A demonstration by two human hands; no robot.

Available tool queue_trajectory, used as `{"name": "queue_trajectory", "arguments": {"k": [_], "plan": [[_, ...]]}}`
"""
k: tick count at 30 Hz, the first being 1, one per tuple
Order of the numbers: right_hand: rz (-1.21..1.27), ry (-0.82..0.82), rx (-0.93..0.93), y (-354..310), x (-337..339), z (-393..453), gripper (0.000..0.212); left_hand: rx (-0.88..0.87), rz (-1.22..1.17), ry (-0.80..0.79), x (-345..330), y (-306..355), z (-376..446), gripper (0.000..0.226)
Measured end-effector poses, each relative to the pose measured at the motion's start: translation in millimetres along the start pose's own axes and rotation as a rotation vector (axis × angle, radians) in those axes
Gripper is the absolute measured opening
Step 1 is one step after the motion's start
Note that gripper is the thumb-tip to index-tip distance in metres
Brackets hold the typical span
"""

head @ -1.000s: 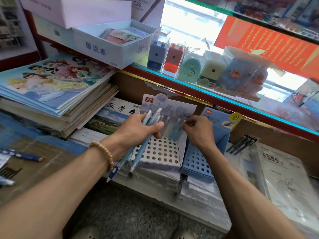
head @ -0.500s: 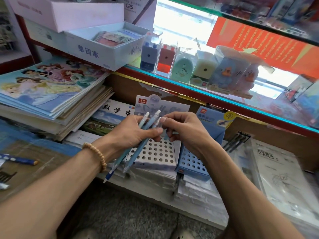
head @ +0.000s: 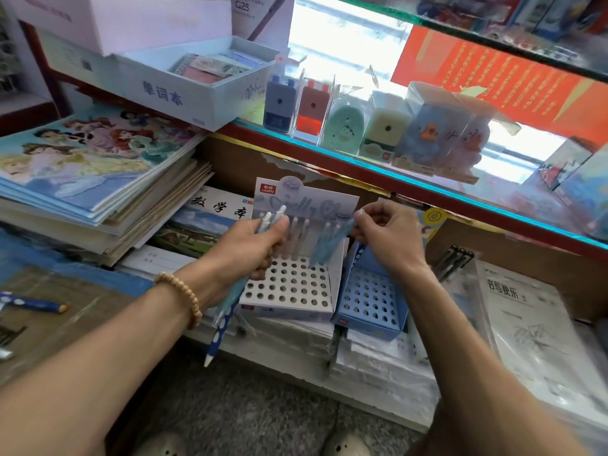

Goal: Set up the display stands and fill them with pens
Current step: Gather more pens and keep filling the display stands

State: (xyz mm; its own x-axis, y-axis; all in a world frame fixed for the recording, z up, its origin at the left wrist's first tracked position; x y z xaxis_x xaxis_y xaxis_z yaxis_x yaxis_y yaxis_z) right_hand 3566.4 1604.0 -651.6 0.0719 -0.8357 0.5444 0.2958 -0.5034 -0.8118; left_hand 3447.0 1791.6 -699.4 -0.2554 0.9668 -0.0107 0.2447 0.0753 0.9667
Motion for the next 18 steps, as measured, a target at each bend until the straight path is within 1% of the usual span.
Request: {"name": "queue_trajectory", "arguments": {"k": [2, 4, 7, 8, 10, 15, 18], "plan": [[-0.089, 0.038, 0.035, 5, -3, 3, 0.014, 0.017, -0.02, -0.008, -2, -1, 1, 0.035], [-0.119, 0.056, 0.036, 9, -7, 5, 0.015, 0.04, -0.046, -0.003, -3, -2, 1, 0.035], [-0.146, 0.056, 0.025, 13, -12, 7, 0.006, 0.059, -0.086, 0.009, -4, -1, 0, 0.034], [-0.16, 0.048, 0.023, 14, -14, 7, 0.003, 0.056, -0.095, 0.013, -3, 0, 0, 0.035], [-0.191, 0.031, 0.025, 13, -19, 7, 0.006, 0.041, -0.097, 0.025, -1, 2, -1, 0.037], [-0.252, -0.047, 0.03, 11, -34, 7, 0.009, -0.077, 0.043, 0.114, 7, 16, -5, 0.045], [-0.259, -0.108, 0.026, 13, -45, 6, 0.013, -0.108, 0.043, 0.112, 8, 20, -6, 0.043]]}}
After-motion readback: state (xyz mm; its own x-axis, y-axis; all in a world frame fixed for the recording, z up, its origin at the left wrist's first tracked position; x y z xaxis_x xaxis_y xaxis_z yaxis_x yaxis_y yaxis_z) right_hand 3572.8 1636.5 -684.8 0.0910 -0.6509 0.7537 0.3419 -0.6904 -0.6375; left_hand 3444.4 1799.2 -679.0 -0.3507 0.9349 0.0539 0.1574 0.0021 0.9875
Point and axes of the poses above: each hand's wrist, its own z-axis towards the middle knuckle, its own x-axis out of the back of the hand, y = z × x, the point moved 9 cm from there along z, towards the middle knuckle, and after that the axes turned 2 degrees about -z, right-handed, at the moved point
